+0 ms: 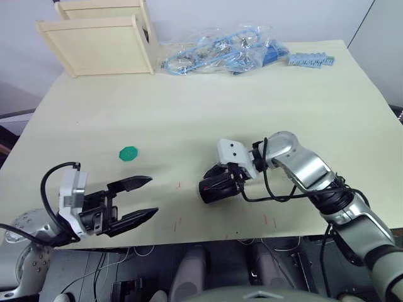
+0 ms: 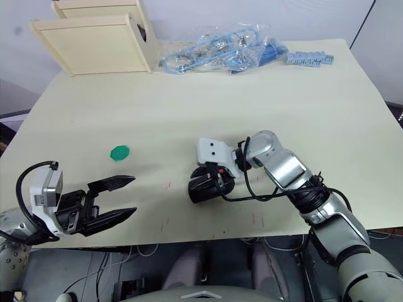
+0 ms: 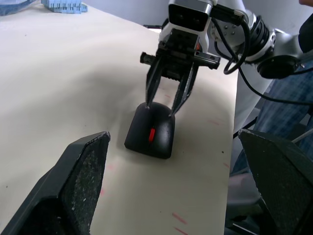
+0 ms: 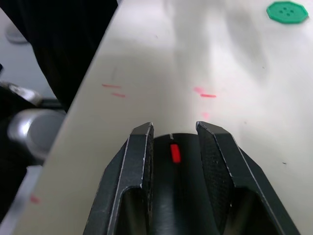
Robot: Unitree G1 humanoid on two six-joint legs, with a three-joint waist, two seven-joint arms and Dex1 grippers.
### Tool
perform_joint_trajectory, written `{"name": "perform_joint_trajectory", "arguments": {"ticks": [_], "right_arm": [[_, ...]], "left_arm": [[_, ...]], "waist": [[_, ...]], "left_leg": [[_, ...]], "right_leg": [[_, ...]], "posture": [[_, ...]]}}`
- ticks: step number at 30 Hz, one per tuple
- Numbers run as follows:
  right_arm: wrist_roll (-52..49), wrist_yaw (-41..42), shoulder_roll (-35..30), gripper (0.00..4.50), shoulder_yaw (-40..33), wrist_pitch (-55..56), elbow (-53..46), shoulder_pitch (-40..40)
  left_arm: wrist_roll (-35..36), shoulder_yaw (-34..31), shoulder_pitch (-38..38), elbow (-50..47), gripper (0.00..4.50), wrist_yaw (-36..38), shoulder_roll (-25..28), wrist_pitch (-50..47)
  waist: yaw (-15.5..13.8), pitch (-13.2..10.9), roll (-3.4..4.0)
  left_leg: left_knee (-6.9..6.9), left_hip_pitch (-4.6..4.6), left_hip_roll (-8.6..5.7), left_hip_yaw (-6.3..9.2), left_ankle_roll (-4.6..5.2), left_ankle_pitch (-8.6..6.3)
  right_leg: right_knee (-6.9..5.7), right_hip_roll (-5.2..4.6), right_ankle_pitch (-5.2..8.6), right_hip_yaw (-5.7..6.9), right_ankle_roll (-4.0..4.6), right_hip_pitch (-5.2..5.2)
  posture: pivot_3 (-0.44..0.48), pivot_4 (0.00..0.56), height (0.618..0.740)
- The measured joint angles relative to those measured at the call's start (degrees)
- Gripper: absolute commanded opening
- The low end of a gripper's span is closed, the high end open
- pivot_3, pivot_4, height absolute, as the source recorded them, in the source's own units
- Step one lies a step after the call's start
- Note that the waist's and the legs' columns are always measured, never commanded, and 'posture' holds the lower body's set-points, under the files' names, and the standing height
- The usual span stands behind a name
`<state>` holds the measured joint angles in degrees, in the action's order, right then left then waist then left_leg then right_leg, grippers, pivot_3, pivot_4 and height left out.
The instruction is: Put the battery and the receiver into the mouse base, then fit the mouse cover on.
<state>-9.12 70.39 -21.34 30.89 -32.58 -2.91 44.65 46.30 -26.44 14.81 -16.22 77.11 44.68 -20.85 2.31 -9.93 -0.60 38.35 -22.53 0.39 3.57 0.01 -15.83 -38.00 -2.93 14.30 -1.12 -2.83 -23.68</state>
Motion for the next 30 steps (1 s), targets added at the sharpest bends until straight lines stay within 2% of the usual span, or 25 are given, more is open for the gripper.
{"name": "perform_joint_trajectory", "arguments": {"ticks": [15,30], "right_arm": [[4.99,-3.76,1.21,1.45,7.03,-9.16,-2.92,2.72],[9.46,-4.30,0.48,1.45,11.45,-5.79,-1.54,4.08]], "left_arm": [[-0.14,0.01,0.03,0.00,4.50,0.24,-0.03,0.07],[-0.68,0.03,-0.09,0.00,4.50,0.36,-0.03,0.10]], "waist": [[0.02,0.00,0.00],[-0.11,0.05,-0.02]], "left_leg": [[0.00,0.00,-0.01,0.00,0.00,0.00],[0.00,0.14,-0.02,0.00,0.00,0.00]], "right_leg": [[0.01,-0.02,0.00,0.00,0.00,0.00],[0.00,-0.02,0.00,0.00,0.00,0.12]], "posture": [[0.000,0.150,0.740],[0.000,0.150,0.740]]}}
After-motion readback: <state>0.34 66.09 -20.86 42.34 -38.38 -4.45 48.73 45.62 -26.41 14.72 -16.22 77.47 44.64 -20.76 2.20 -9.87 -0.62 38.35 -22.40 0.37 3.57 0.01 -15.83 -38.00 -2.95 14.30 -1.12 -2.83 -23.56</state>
